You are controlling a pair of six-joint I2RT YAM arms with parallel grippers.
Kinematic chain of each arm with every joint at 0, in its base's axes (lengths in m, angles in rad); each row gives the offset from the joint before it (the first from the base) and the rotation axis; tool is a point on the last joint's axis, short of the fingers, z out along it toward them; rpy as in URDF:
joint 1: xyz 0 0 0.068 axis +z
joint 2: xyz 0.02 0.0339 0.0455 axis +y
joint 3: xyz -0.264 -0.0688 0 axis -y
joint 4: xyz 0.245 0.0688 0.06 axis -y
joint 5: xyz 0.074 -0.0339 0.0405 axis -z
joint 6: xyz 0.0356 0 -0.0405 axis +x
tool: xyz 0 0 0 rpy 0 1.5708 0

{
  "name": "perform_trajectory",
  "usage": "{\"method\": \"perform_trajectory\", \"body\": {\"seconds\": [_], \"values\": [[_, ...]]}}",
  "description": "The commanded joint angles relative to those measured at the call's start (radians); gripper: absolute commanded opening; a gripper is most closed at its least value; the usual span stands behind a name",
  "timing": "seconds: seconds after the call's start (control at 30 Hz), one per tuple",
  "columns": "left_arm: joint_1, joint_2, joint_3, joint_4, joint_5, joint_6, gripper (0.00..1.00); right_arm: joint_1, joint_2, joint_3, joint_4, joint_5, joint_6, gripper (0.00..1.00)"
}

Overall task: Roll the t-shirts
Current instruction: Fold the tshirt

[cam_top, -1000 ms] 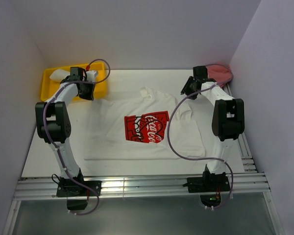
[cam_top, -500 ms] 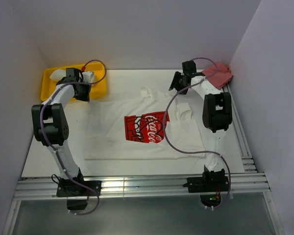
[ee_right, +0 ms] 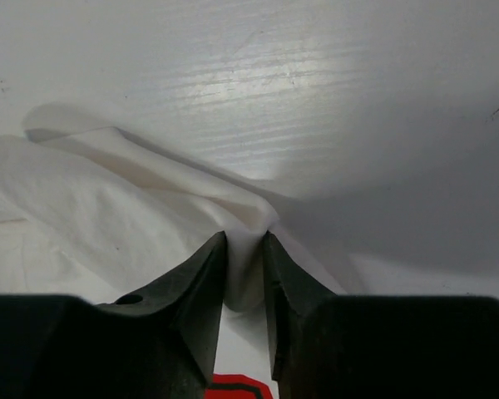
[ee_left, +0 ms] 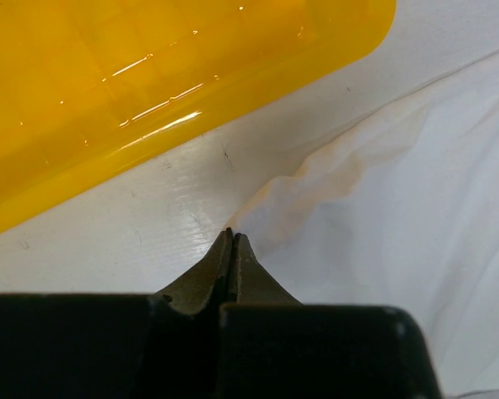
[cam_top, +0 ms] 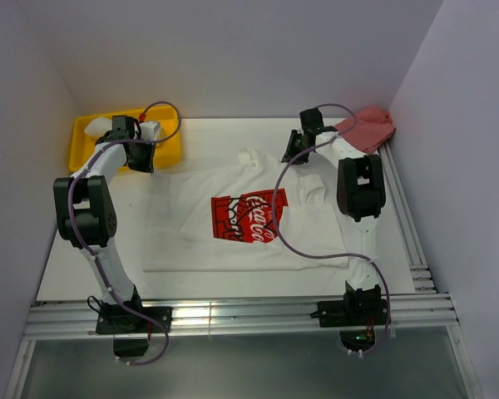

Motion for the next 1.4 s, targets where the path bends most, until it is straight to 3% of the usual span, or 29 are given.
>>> {"method": "perform_trajectory", "body": {"seconds": [0.0, 0.1, 0.2, 0.47, 0.77, 1.13, 1.37], "values": [[0.002, -0.025, 0.022, -0.002, 0.032, -0.005, 0.00, 0.008, -0.073, -0.032, 0.031, -0.001, 0.000, 0.29], [0.002, -0.036, 0.014, -0.002, 0.036, -0.002, 0.00, 0.007, -0.114, -0.066, 0.040, 0.031, 0.002, 0.13], [0.002, -0.048, 0.003, 0.000, 0.038, 0.007, 0.00, 0.007, -0.175, -0.127, 0.070, 0.070, 0.011, 0.07], [0.004, -0.086, -0.024, 0.009, 0.055, 0.030, 0.00, 0.010, -0.402, -0.331, 0.168, 0.143, 0.043, 0.02], [0.004, -0.126, -0.061, -0.026, 0.124, 0.076, 0.00, 0.088, -0.576, -0.506, 0.171, 0.317, 0.062, 0.01], [0.010, -0.315, -0.227, -0.113, 0.177, 0.182, 0.00, 0.182, -0.700, -0.780, 0.188, 0.492, 0.187, 0.01], [0.012, -0.392, -0.365, -0.164, 0.171, 0.301, 0.00, 0.208, -0.682, -0.895, 0.232, 0.495, 0.233, 0.13]]}}
